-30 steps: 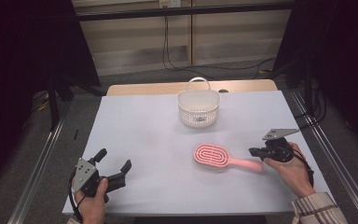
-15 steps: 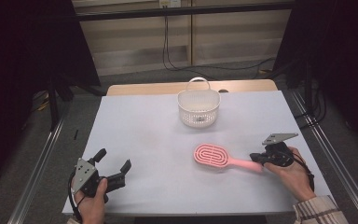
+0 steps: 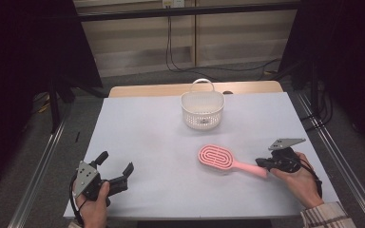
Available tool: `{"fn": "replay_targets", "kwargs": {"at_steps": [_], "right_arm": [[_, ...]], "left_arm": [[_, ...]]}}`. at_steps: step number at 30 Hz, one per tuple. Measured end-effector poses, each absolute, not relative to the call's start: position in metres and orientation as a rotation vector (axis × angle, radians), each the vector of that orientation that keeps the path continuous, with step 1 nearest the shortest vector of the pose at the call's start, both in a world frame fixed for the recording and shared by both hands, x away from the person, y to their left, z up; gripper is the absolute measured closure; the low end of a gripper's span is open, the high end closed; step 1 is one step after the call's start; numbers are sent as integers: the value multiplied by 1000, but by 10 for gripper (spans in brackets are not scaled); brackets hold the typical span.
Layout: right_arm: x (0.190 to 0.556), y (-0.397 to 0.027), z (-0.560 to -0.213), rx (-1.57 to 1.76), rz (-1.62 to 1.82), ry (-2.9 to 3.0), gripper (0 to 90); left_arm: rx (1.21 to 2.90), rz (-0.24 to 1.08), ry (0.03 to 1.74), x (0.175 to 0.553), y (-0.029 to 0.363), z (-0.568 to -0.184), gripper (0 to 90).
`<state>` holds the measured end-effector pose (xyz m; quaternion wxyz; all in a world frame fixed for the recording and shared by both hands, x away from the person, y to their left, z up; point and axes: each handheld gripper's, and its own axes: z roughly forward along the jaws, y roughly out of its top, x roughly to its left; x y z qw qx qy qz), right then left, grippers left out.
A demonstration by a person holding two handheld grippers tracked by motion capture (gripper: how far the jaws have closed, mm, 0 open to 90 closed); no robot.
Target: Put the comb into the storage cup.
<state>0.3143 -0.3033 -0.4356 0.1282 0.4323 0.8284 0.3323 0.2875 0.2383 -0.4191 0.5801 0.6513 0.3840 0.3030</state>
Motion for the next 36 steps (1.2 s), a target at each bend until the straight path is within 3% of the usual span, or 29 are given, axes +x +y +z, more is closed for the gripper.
{"fn": "replay_targets", "kwargs": {"at_steps": [36], "right_arm": [[300,-299,-437,1265,997,2418,900]], "left_arm": [[1521,708,891,288,239,-419,28]]}}
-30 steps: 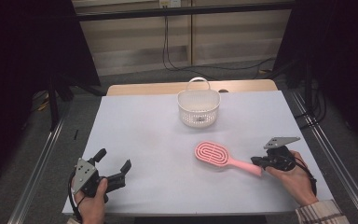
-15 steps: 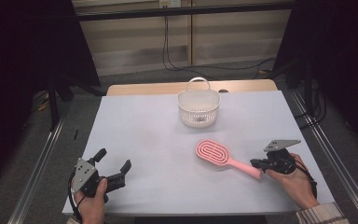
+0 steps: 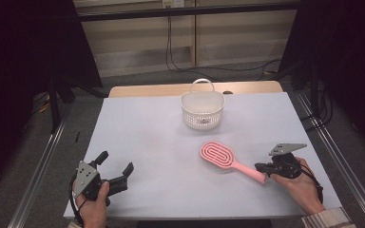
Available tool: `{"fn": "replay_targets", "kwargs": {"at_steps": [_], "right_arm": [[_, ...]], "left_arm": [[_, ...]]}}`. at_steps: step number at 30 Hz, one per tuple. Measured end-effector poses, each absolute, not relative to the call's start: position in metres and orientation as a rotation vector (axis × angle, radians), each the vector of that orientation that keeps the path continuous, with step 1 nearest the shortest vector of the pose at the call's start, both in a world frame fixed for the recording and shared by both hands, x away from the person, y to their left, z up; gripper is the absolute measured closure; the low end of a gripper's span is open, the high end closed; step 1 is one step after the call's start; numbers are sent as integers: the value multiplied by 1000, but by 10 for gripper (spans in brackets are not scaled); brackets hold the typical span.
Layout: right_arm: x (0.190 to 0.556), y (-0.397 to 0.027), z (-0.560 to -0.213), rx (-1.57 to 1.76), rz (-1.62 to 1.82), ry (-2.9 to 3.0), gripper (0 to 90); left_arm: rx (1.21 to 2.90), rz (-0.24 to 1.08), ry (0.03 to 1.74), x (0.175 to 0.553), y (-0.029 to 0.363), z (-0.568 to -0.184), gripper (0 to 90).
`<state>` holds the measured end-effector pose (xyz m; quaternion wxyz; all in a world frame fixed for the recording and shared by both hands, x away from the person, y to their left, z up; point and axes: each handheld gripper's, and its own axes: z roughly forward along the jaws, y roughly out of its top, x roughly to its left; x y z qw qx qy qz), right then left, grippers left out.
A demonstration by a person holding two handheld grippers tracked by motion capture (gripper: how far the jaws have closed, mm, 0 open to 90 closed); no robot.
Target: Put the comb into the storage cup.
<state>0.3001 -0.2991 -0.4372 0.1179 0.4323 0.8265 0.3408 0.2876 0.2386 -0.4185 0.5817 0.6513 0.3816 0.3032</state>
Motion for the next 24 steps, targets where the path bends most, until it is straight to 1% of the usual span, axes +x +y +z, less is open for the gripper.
{"fn": "replay_targets", "kwargs": {"at_steps": [7,13,15,20,21,23,24], "right_arm": [[301,-302,-437,1275,1012,2395,896],[302,-309,-431,1274,1102,2304,827],[302,-310,-430,1278,1117,2278,771],[299,-311,-425,1262,1160,2202,589],[299,-311,-424,1266,1164,2198,566],[299,-311,-424,1282,1173,2186,453],[300,-311,-424,1277,1175,2178,378]], "left_arm": [[1518,710,891,287,238,-418,28],[1518,710,888,287,239,-418,28],[1518,711,888,287,239,-418,28],[1519,714,885,287,239,-418,28],[1519,714,885,287,239,-418,28],[1519,712,884,287,239,-418,28],[1518,711,883,287,239,-418,28]]}}
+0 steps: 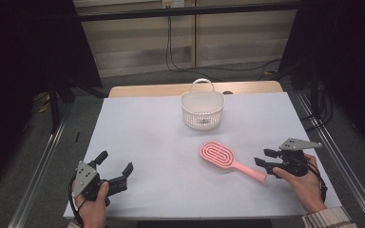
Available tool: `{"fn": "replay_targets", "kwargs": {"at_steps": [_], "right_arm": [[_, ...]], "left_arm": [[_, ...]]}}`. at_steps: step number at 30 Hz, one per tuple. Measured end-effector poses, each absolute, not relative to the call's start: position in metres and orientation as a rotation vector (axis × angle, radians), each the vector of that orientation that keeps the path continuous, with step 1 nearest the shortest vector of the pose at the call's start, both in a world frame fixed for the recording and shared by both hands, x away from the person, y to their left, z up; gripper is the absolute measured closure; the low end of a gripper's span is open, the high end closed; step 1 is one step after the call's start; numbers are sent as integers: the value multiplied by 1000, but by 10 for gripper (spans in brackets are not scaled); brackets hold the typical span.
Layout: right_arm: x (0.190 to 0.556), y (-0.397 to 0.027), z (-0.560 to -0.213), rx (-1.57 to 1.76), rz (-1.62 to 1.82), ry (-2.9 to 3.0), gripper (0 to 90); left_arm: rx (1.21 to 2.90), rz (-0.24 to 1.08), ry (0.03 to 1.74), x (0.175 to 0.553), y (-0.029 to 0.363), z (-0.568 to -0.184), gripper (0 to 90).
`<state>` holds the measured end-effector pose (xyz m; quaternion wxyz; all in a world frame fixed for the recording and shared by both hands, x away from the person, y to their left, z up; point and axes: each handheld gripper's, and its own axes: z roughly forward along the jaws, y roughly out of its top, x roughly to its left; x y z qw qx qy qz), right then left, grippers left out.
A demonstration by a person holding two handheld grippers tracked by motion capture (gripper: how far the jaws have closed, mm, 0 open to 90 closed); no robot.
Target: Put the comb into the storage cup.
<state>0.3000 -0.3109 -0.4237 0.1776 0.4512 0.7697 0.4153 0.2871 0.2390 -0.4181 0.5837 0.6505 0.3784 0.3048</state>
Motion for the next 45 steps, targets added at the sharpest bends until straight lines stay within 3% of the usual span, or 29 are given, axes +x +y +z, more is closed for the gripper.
{"fn": "replay_targets", "kwargs": {"at_steps": [6,8,12,45], "right_arm": [[301,-310,-420,1241,1241,2138,174],[302,-310,-419,1212,1278,2130,155],[301,-307,-420,1196,1262,2070,29],[316,-265,-400,1081,1327,2300,40]], "left_arm": [[1519,705,884,288,238,-419,28],[1526,704,881,288,238,-419,28],[1524,706,878,288,238,-419,28],[1528,711,867,288,238,-419,28]]}}
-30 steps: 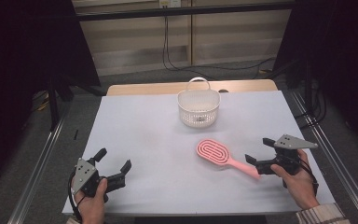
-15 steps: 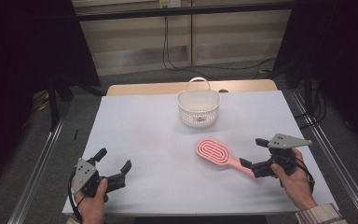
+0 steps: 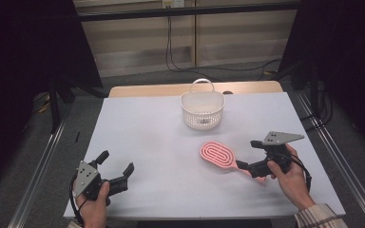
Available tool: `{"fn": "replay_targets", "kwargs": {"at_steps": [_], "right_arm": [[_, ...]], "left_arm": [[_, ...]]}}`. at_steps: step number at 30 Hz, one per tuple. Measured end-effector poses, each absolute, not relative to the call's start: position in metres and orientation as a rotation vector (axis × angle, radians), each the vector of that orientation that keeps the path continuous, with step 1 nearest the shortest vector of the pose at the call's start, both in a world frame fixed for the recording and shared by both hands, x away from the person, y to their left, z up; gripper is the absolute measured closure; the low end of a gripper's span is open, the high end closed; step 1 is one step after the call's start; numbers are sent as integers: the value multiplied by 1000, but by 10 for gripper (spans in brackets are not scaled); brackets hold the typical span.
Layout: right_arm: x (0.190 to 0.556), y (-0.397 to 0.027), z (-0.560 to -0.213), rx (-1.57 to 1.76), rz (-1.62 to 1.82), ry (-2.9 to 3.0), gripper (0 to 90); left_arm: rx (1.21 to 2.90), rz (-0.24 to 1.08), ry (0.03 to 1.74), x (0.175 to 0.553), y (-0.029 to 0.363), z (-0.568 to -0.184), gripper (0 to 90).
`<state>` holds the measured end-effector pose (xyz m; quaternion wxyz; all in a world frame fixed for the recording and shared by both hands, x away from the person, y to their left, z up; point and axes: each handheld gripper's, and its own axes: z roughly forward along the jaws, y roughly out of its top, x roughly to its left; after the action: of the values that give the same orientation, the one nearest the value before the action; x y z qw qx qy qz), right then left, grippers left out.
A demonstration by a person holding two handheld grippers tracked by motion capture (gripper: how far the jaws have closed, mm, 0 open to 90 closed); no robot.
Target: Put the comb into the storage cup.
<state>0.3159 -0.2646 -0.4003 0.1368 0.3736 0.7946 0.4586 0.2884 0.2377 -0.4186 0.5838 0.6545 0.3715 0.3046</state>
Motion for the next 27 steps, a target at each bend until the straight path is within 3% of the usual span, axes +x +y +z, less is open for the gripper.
{"fn": "replay_targets", "kwargs": {"at_steps": [27], "right_arm": [[354,-221,-401,1057,1026,2587,50]], "left_arm": [[1539,715,865,288,238,-419,28]]}}
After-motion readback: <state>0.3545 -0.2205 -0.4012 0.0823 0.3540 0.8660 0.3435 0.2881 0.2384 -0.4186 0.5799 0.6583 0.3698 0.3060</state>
